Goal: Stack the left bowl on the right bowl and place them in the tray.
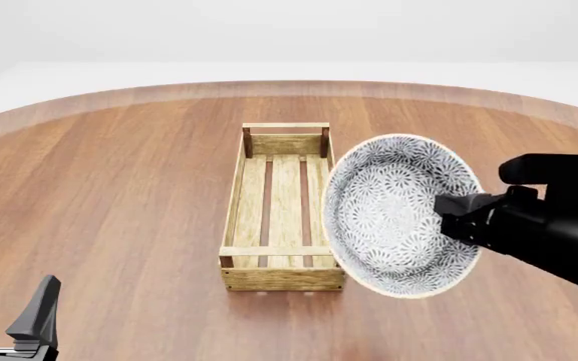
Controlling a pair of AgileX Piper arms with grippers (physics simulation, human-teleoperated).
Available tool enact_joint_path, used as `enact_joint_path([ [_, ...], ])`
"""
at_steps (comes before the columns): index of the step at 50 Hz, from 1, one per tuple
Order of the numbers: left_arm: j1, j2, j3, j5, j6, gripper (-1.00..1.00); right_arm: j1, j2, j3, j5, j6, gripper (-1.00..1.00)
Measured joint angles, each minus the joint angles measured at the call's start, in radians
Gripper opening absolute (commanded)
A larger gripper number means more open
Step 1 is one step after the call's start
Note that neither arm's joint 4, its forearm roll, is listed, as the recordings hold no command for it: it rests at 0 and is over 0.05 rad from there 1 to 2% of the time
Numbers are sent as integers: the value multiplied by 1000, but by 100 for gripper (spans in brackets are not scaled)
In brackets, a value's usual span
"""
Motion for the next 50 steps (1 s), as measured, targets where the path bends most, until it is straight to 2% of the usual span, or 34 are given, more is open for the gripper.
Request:
enact_joint_path([
  [11,0,0,0,0,0,100,57,192,-187,-35,-29,-100],
  [31,0,0,0,0,0,100,112,574,-532,-37,-17,-100],
  [50,0,0,0,0,0,100,102,767,-703,-81,-7,-100],
])
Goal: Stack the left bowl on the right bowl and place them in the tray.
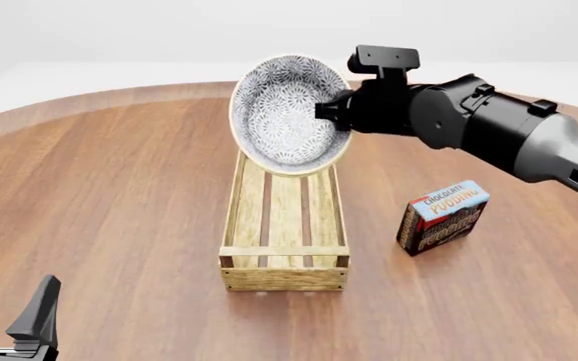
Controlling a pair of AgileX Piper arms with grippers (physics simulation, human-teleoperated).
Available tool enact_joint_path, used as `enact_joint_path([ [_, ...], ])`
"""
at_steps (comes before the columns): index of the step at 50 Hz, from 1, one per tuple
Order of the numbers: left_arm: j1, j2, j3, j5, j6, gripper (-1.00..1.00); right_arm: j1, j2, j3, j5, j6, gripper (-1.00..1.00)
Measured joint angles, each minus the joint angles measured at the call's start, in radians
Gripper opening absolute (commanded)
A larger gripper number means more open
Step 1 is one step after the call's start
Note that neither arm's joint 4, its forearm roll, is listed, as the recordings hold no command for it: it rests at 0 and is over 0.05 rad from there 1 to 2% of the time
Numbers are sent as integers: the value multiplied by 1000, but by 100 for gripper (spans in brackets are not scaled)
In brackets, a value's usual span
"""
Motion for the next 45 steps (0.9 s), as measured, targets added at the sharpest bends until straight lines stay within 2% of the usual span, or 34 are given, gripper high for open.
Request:
enact_joint_path([
  [13,0,0,0,0,0,100,-7,74,-67,-4,-7,-100],
  [32,0,0,0,0,0,100,-8,102,-91,-3,-13,-100],
  [36,0,0,0,0,0,100,9,92,-81,-10,14,-100],
  [45,0,0,0,0,0,100,70,85,-76,-6,150,-100],
])
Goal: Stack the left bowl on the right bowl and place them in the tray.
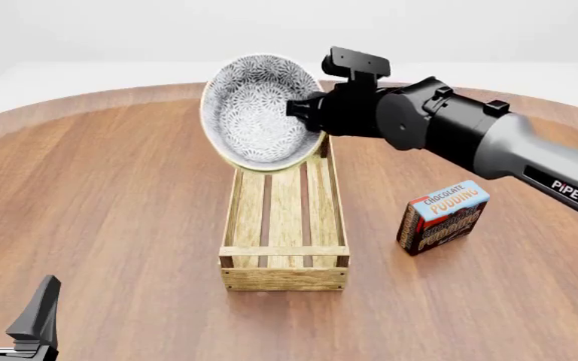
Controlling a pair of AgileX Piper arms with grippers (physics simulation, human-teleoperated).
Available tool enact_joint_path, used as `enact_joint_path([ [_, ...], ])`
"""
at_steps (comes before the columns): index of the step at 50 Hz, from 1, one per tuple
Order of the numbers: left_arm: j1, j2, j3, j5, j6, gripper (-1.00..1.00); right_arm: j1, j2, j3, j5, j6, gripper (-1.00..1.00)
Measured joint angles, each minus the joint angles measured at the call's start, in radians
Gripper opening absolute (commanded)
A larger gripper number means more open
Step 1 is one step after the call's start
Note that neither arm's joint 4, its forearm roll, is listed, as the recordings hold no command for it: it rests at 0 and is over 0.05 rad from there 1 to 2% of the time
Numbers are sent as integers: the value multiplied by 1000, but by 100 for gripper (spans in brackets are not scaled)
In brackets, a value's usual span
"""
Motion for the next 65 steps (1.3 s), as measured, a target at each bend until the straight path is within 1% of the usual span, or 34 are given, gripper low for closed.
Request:
enact_joint_path([
  [4,0,0,0,0,0,100,7,11,-19,12,43,-100],
  [12,0,0,0,0,0,100,5,52,-63,29,108,-100],
  [18,0,0,0,0,0,100,-2,86,-93,36,142,-100],
  [24,0,0,0,0,0,100,-15,122,-123,40,164,-100],
  [32,0,0,0,0,0,100,-41,159,-150,49,173,-100],
  [44,0,0,0,0,0,100,-87,182,-156,59,167,-100],
  [53,0,0,0,0,0,100,-105,183,-125,48,172,-100],
  [65,0,0,0,0,0,100,-102,177,-62,16,190,-100],
])
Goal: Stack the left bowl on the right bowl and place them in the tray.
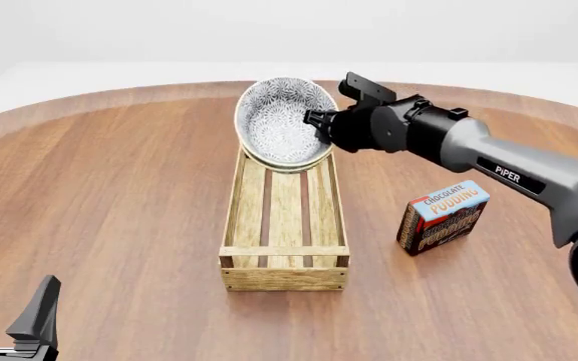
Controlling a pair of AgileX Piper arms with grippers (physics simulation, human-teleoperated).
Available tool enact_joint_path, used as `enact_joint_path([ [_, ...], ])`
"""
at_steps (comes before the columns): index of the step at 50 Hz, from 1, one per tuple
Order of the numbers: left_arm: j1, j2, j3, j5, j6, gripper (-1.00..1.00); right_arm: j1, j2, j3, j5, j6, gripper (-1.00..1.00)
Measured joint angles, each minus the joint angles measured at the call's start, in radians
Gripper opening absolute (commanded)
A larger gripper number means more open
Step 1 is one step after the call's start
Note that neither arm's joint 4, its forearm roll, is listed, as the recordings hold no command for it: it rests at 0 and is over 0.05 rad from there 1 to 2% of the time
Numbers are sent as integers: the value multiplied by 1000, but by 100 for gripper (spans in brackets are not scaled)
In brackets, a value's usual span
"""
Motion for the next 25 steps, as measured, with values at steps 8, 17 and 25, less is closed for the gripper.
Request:
enact_joint_path([
  [8,0,0,0,0,0,100,3,-9,38,-19,8,-100],
  [17,0,0,0,0,0,100,5,-22,77,-40,16,-100],
  [25,0,0,0,0,0,100,11,-24,109,-59,26,-100],
])
